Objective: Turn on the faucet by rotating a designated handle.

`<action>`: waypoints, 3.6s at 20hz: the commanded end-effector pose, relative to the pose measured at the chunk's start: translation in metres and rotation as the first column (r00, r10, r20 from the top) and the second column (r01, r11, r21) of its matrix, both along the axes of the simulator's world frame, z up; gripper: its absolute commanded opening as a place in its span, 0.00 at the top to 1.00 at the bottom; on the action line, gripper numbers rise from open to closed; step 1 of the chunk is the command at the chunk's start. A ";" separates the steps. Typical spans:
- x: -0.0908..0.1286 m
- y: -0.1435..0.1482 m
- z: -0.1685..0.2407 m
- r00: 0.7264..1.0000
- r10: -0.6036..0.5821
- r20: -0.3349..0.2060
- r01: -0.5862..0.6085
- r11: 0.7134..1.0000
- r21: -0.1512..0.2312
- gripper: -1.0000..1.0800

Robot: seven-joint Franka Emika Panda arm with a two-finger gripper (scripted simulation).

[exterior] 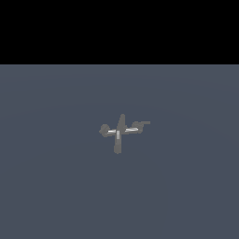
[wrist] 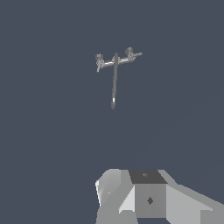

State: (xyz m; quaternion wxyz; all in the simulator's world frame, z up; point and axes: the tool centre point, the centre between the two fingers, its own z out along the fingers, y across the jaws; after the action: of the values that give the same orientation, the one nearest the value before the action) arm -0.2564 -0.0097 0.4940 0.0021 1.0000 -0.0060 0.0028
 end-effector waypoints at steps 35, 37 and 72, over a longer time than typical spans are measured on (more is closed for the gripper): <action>0.146 0.029 -0.176 0.845 -0.535 -0.004 0.535 0.845 0.007 1.00; 0.158 0.027 -0.189 0.821 -0.571 -0.004 0.571 0.821 0.008 1.00; 0.330 -0.073 -0.411 0.233 -0.972 -0.003 0.972 0.233 0.003 1.00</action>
State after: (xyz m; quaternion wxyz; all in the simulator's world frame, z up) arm 0.0692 -0.0775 0.0897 0.0014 0.7890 -0.6144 0.0004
